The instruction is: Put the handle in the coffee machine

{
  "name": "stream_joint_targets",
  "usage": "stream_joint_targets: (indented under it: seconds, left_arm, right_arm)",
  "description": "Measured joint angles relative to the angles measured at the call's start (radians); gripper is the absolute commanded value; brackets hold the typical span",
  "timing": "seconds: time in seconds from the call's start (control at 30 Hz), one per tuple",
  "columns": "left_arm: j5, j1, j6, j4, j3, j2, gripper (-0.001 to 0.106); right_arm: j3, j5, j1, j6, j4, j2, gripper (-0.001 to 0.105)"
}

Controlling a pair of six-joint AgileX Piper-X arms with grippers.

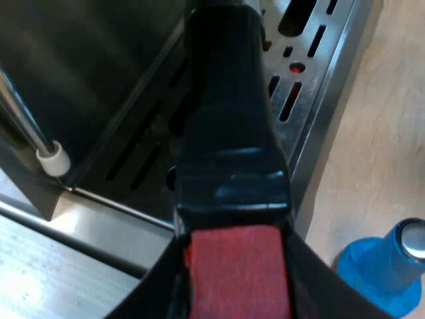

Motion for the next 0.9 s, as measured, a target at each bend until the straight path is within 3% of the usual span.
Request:
stream_joint_targets:
  seconds: [0.33,0.6,0.8,0.9]
  left_arm:
    - [0.004,-0.036,0.0,-0.012,-0.004,0.0,0.001]
    - [-0.033,-0.036,-0.003,-0.032,-0.004,0.0,0.001]
    - [-0.029,-0.036,-0.104,-0.101,-0.004,0.0,0.001]
    - [-0.021,-0.036,-0.111,-0.105,-0.007,0.0,0.001]
  right_arm:
    - [0.0,0.0,0.0,0.0,0.0,0.0,0.094]
    - [0.0,0.0,0.0,0.0,0.0,0.0,0.094]
    - [0.0,0.0,0.0,0.0,0.0,0.0,0.094]
    - [0.0,0.0,0.0,0.0,0.0,0.0,0.094]
